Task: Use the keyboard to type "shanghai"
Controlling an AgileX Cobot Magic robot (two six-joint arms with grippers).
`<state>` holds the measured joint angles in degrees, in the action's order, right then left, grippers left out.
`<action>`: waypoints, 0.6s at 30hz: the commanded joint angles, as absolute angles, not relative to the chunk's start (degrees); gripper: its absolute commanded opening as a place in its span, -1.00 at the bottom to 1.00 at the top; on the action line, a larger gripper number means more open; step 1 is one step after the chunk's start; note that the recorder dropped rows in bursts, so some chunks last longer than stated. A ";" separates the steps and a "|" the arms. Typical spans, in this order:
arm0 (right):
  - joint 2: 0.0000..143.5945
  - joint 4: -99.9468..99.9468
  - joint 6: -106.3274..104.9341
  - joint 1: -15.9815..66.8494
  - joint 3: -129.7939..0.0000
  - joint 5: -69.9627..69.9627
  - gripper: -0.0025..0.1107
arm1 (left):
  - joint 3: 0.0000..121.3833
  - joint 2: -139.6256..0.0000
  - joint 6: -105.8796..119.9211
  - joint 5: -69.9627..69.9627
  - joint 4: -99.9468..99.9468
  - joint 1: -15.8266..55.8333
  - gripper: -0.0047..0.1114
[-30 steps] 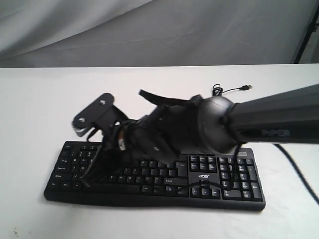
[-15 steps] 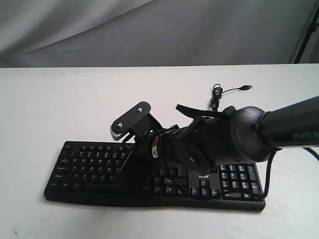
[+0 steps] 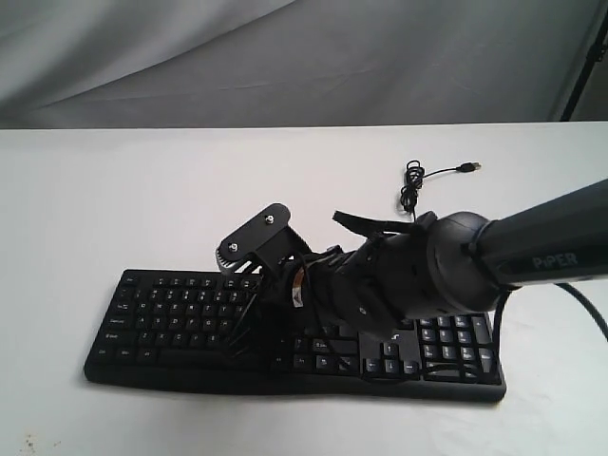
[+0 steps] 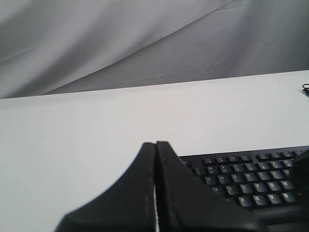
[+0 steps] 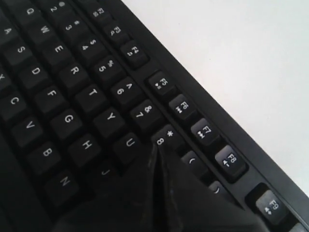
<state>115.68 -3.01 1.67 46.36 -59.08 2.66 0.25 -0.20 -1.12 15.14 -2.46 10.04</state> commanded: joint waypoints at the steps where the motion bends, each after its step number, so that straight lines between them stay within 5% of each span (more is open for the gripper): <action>1: 114.79 -2.49 1.61 46.26 -58.81 2.48 -0.96 | 0.00 0.00 -1.28 14.87 -2.51 10.24 -0.92; 7: 105.76 -4.35 1.52 46.77 -56.87 2.29 -0.96 | 0.00 0.00 -1.28 14.87 -2.51 10.24 -0.92; 14: 92.19 -0.97 2.02 47.38 -33.95 21.80 -0.96 | 0.00 0.00 -1.28 14.87 -2.51 10.24 -0.92; 18: 90.92 9.44 1.90 47.38 -30.03 21.91 -0.96 | 0.00 0.00 -1.28 14.87 -2.51 10.24 -0.92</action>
<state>92.11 2.50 1.67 47.36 -32.50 19.66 0.25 -0.20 -1.12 15.14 -2.46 10.04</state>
